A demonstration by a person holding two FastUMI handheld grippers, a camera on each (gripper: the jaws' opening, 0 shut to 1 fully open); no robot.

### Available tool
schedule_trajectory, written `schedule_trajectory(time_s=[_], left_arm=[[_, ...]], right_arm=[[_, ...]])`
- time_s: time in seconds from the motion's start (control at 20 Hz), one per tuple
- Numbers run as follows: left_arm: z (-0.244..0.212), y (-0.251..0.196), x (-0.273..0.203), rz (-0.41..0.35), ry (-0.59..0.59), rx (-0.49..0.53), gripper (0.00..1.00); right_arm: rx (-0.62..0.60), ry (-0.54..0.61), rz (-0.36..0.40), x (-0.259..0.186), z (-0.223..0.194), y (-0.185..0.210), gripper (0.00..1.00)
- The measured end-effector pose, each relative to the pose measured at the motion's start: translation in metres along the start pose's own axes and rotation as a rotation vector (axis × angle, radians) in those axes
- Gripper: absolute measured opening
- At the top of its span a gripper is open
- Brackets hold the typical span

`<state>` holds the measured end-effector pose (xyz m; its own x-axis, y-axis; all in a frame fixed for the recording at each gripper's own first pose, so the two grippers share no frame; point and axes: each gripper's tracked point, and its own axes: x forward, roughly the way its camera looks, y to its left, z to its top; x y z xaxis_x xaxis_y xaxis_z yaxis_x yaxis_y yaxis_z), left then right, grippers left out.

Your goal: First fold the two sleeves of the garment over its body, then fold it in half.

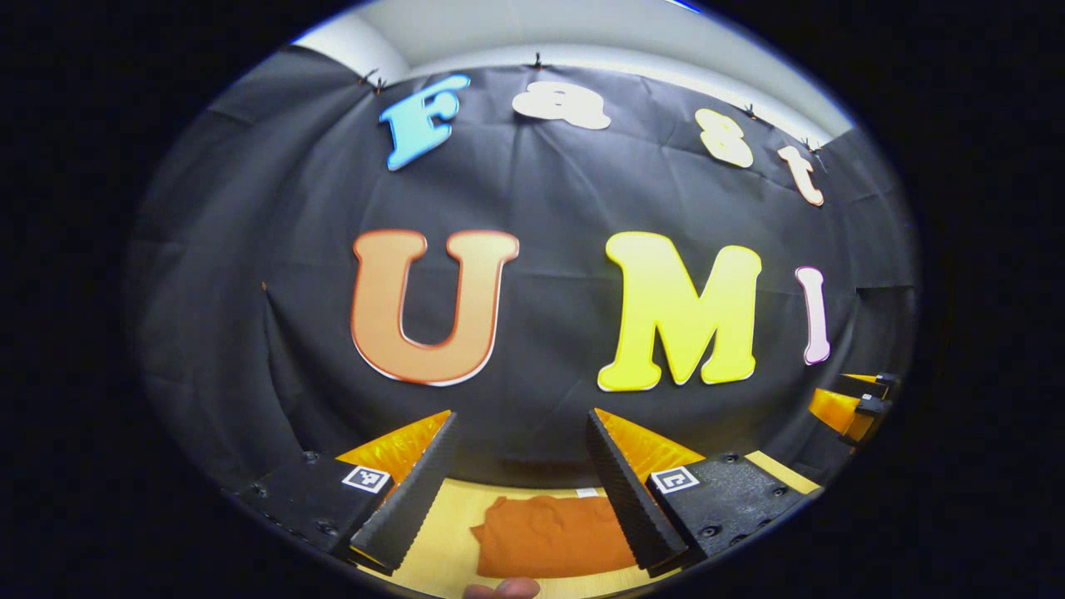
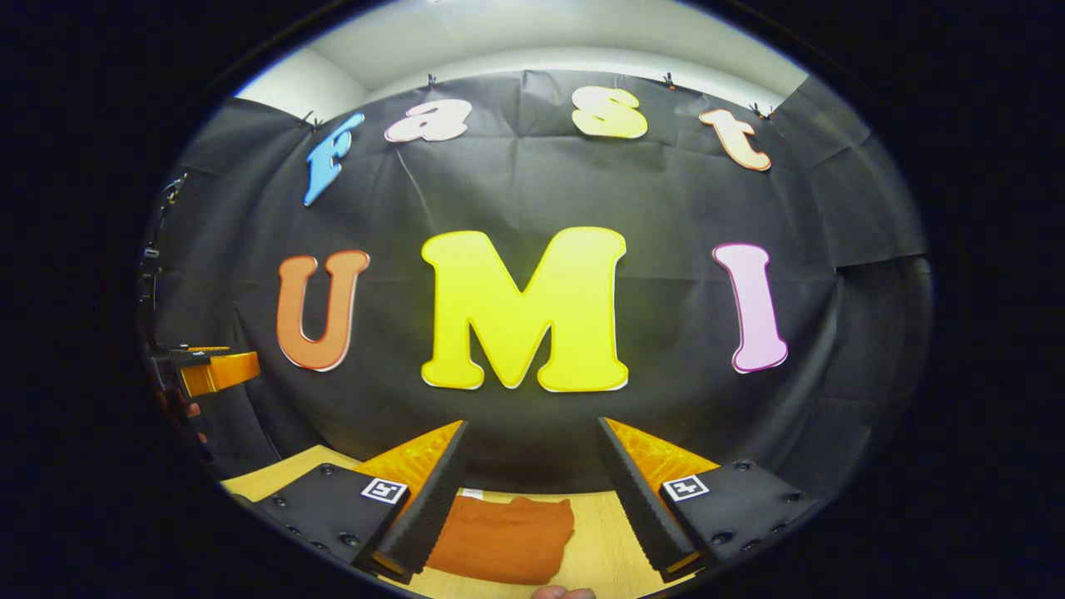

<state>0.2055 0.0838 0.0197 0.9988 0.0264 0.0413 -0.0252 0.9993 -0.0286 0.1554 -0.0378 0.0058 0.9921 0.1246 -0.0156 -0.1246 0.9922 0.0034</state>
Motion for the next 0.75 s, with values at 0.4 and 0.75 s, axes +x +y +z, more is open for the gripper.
schedule_trajectory(time_s=[0.4, 0.75], left_arm=[[-0.041, -0.050, -0.091, -0.075, 0.039, 0.025, 0.98], [-0.060, -0.058, -0.106, -0.096, 0.058, 0.035, 0.87]], right_arm=[[-0.033, -0.015, 0.013, -0.085, -0.030, 0.023, 0.93], [-0.004, 0.024, -0.042, -0.098, -0.052, 0.019, 0.95]])
